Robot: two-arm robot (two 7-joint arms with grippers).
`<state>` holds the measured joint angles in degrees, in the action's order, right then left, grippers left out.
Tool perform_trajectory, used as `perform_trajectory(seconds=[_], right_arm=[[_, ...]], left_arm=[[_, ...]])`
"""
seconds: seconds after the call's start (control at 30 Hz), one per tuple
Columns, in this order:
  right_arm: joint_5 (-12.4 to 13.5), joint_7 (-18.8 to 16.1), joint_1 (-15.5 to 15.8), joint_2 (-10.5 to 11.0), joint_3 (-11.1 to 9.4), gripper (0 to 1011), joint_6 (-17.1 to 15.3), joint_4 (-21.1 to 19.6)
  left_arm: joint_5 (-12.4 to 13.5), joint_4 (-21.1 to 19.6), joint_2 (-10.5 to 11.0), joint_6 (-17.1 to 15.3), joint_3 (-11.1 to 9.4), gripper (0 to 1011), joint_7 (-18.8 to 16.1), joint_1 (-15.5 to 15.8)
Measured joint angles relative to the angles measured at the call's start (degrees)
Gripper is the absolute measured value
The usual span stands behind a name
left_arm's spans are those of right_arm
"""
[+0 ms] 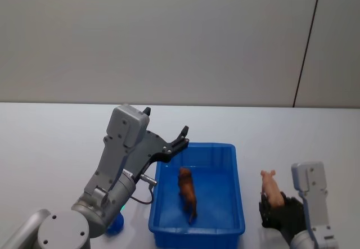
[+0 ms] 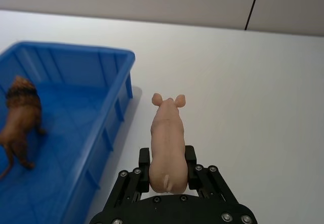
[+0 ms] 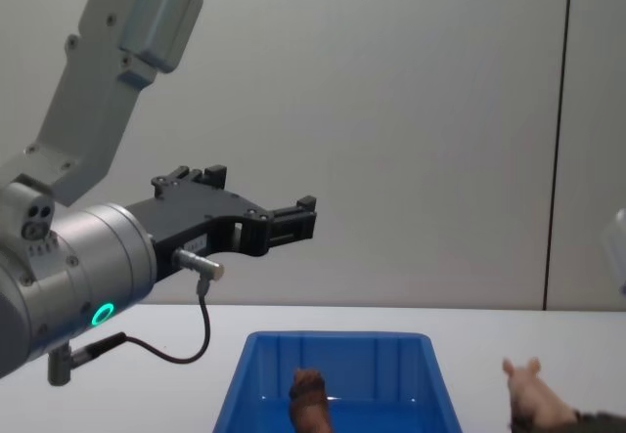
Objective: Pick up the two dolls from the table and place them into the box.
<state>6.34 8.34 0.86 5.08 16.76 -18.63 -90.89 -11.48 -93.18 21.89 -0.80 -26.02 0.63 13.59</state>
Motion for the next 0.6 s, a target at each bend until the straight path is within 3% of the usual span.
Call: perform_trajectory(seconds=[0.3,0.6], right_arm=[[1.1,-3.5,0.0,0.5,-0.5,382,1.5,-3.4],[2.1,-9.2,-1.5,0.1,-0.4,382,1.2,-4.6]], left_arm=[[0.0,0.0,0.0,0.0,0.0,1001,0.0,0.0],[0.0,0.0,0.0,0.0,0.0,1001,0.0,0.0]])
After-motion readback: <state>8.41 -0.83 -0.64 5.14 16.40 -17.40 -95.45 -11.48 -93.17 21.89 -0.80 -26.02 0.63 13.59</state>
